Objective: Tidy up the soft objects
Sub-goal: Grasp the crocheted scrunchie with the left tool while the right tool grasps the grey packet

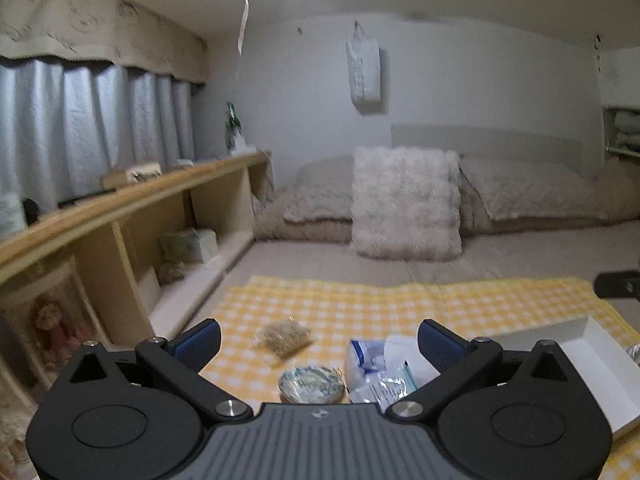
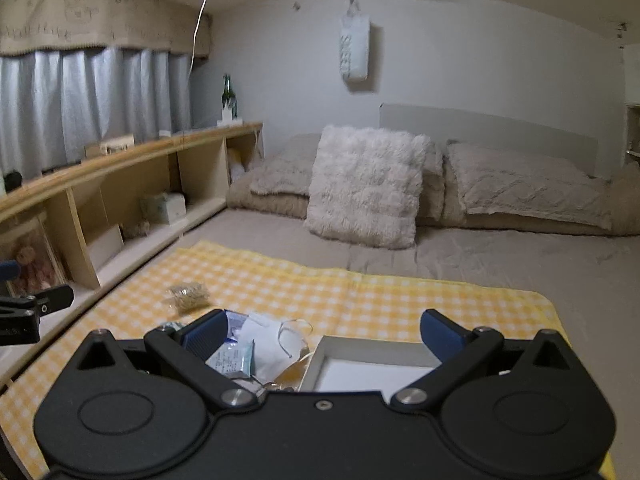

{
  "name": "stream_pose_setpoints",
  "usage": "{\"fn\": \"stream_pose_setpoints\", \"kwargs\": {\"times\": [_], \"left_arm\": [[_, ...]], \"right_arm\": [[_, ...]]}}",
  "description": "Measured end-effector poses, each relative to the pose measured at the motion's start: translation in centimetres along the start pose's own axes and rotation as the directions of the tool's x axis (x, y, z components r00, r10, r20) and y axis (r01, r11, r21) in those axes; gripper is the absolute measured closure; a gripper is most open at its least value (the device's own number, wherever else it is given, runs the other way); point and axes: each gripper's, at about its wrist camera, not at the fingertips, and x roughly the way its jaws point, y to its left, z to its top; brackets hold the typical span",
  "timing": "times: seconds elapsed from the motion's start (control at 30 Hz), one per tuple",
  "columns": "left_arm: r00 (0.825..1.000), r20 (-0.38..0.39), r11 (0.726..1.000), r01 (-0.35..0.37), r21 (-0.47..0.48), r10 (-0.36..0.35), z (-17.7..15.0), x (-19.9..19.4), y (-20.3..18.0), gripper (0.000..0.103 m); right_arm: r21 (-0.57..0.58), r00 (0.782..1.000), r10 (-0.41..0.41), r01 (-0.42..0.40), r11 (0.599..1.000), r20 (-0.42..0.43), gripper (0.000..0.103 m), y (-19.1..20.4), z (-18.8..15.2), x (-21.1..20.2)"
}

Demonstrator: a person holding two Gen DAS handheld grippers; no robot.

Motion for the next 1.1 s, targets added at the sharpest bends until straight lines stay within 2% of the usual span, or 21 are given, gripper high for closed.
{"fn": "stream_pose_setpoints", "kwargs": {"times": [0.1, 0.17, 0.27, 0.33, 0.47, 0.53, 0.63, 0.73, 0.83, 0.93, 1.0, 1.1], "left_arm": [[0.996, -0.051, 0.997, 0.068, -0.025, -0.069, -0.1, 2.3, 0.8, 0.000], [0.987, -0.105, 0.992, 0.114, -0.057, -0.120, -0.7, 4.1, 1.5, 0.000], [0.979, -0.162, 0.993, 0.118, -0.026, -0.121, -2.0, 6.1, 1.8, 0.000], [0.976, -0.191, 0.993, 0.115, 0.017, -0.109, -2.7, 7.1, 1.8, 0.000], [0.960, -0.261, 0.991, 0.123, 0.052, -0.106, -4.2, 9.1, 2.3, 0.004], [0.946, -0.306, 0.989, 0.134, 0.058, -0.110, -4.9, 10.4, 2.6, 0.011], [0.920, -0.376, 0.986, 0.148, 0.075, -0.109, -6.1, 11.8, 2.9, 0.012], [0.899, -0.427, 0.984, 0.147, 0.096, -0.093, -7.4, 12.9, 3.2, 0.015], [0.877, -0.473, 0.983, 0.152, 0.098, -0.088, -8.4, 14.0, 3.6, 0.017], [0.855, -0.511, 0.982, 0.163, 0.099, -0.091, -9.2, 14.8, 3.7, 0.021], [0.842, -0.530, 0.979, 0.175, 0.101, -0.096, -9.6, 15.1, 3.5, 0.022], [0.832, -0.546, 0.976, 0.187, 0.109, -0.098, -10.1, 15.5, 3.3, 0.022]], "right_arm": [[0.032, 0.998, 0.027, -0.025, 0.999, -0.053, 0.000, 0.5, 0.8, 2.7], [0.064, 0.996, 0.049, -0.045, 0.997, -0.076, 0.000, 1.0, 0.8, 4.4], [0.081, 0.998, 0.022, -0.017, 0.997, -0.055, 0.000, 1.9, -0.2, 6.4], [0.063, 0.995, 0.012, -0.006, 0.998, -0.096, 0.000, 2.5, -0.7, 7.9], [0.117, 0.977, 0.079, -0.057, 0.992, -0.198, 0.000, 2.8, -1.2, 11.0], [0.165, 0.956, 0.159, -0.120, 0.979, -0.248, 0.000, 3.0, -1.6, 12.4], [0.260, 0.917, 0.240, -0.158, 0.953, -0.320, 0.001, 3.5, -2.6, 14.5], [0.347, 0.867, 0.320, -0.186, 0.919, -0.382, 0.011, 4.4, -3.8, 16.4], [0.436, 0.821, 0.366, -0.163, 0.885, -0.438, 0.017, 5.0, -5.3, 18.3], [0.535, 0.771, 0.404, -0.099, 0.839, -0.492, 0.028, 5.5, -7.0, 20.2], [0.553, 0.753, 0.412, -0.076, 0.830, -0.514, 0.032, 6.5, -7.9, 21.2], [0.509, 0.744, 0.376, -0.057, 0.859, -0.552, 0.033, 8.3, -8.6, 22.4]]}}
